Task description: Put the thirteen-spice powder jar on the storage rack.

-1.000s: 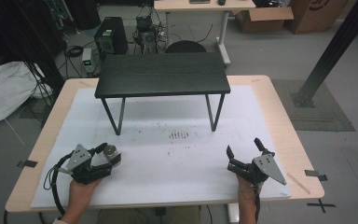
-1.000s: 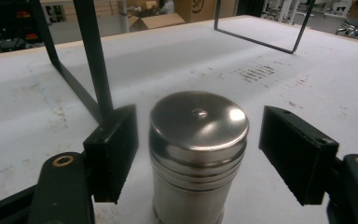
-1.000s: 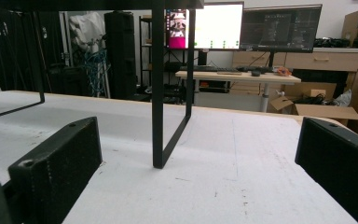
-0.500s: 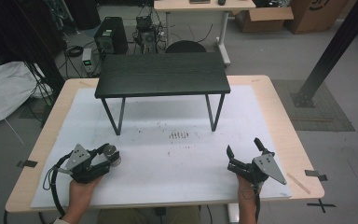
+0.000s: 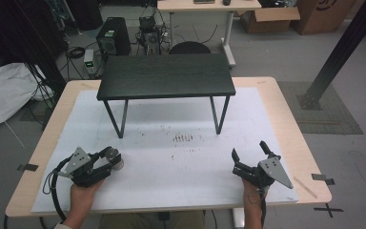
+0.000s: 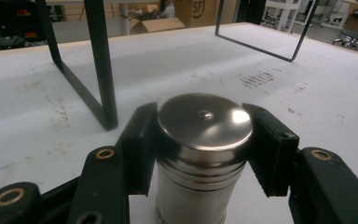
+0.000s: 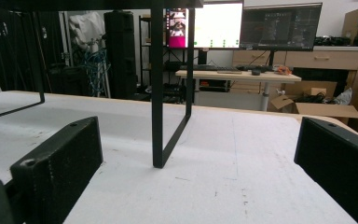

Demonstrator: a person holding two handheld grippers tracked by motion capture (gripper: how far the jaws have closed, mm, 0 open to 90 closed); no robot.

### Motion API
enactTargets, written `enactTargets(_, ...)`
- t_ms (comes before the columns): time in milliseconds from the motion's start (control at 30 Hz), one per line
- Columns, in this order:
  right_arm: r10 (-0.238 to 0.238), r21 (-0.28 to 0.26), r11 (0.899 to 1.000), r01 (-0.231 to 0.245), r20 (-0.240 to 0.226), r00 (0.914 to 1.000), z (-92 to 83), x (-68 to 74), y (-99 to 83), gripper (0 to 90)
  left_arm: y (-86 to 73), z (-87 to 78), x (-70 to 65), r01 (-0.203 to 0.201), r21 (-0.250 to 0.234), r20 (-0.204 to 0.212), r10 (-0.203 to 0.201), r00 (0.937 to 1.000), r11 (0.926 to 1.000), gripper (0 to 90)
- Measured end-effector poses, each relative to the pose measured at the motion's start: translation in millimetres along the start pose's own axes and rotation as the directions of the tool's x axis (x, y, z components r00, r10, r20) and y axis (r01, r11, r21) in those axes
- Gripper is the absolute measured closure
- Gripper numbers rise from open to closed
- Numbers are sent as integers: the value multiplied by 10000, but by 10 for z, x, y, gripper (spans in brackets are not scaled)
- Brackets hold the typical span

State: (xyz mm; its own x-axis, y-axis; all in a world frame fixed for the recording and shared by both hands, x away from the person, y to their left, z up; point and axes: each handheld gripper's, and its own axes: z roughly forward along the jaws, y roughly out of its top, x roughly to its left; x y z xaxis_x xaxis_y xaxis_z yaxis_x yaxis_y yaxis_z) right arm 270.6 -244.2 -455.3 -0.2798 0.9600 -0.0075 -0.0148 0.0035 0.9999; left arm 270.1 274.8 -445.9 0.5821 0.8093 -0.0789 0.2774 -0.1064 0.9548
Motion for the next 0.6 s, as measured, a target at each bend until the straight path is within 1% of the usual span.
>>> enactTargets(133, 3, 5, 10000, -3, -7, 10000, 1, -1, 0, 6, 23, -25, 20, 184, -291, 66, -182, 9998, 9994, 488)
enactTargets(200, 2, 4, 10000, -2, -7, 10000, 0, -1, 0, 6, 55, -39, 18, 209, -440, 83, -206, 9998, 9988, 488)
enactTargets(433, 10, 8, 10000, -10, -12, 10000, 0, -2, 1, 6, 235, -80, -34, -136, -741, 286, 157, 9995, 9972, 489)
enactTargets(600, 14, 7, 10000, -14, -17, 10000, 1, -3, 1, 5, 383, -121, -73, -191, -1005, 474, 239, 9986, 9948, 489)
